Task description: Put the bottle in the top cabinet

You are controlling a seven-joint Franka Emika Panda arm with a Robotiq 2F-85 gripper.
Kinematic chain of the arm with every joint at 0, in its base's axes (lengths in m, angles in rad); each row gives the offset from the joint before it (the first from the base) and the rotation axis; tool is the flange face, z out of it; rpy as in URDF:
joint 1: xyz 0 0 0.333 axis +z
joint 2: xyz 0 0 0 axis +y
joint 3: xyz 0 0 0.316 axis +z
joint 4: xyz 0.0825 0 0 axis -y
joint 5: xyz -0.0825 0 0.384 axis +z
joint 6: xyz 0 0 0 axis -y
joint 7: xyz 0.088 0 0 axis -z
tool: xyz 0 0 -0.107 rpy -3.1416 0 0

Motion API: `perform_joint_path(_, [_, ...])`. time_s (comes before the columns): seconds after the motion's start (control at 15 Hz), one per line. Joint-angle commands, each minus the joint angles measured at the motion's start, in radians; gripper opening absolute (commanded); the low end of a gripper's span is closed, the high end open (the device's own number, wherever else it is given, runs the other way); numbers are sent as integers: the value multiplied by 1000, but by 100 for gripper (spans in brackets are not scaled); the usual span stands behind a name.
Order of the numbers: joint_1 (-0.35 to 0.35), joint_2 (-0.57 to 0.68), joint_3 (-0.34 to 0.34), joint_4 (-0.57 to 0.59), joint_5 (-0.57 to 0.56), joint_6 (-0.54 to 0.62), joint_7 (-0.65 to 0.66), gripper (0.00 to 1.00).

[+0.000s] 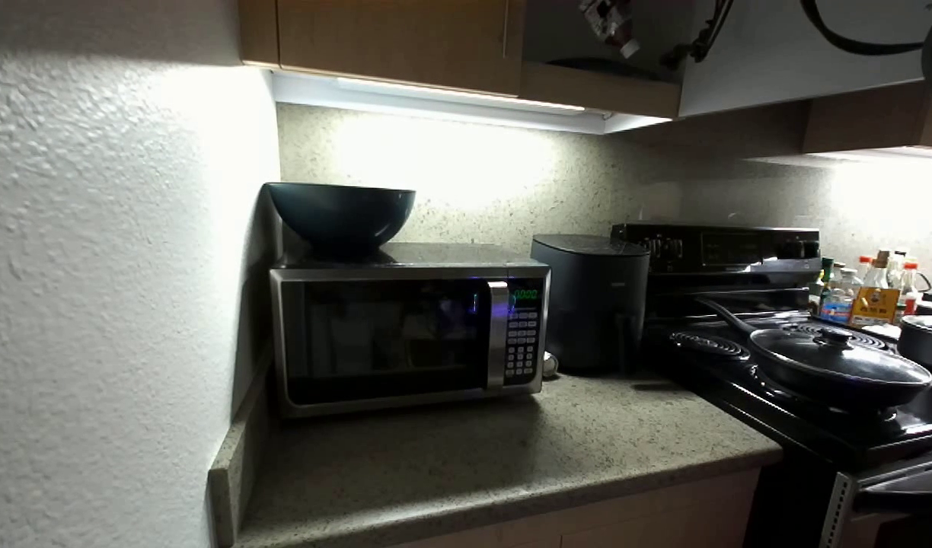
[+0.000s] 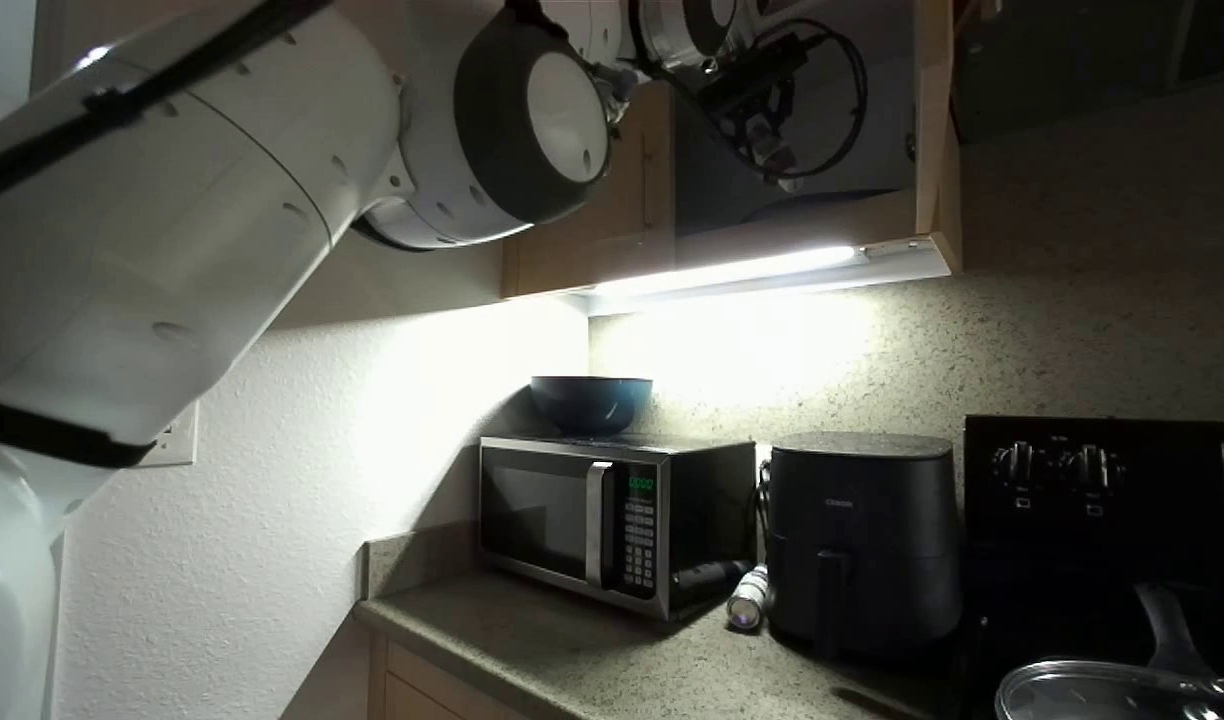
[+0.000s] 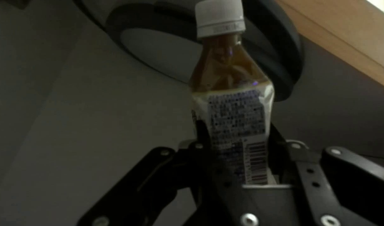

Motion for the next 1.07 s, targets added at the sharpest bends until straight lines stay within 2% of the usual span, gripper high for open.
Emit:
perform_joint_path(0.0, [-38, 71, 72, 125, 124, -102, -102, 19])
perform_joint_path(0.07, [-52, 9, 86, 8, 130, -56, -110, 19])
perform_joint_path(0.13, [-12, 93, 36, 157, 85, -105, -49, 19])
perform_joint_path(0.2, [-26, 44, 50, 67, 87, -66, -57, 44])
perform_joint_path(0.4, [-16, 68, 37, 112, 90, -85, -56, 44])
perform_joint_path(0.47, [-16, 69, 37, 113, 90, -85, -56, 19])
perform_joint_path(0.67, [17, 87, -70, 111, -34, 31, 23, 19])
perform_joint_path(1.0, [29, 69, -94, 81, -75, -27, -10, 19])
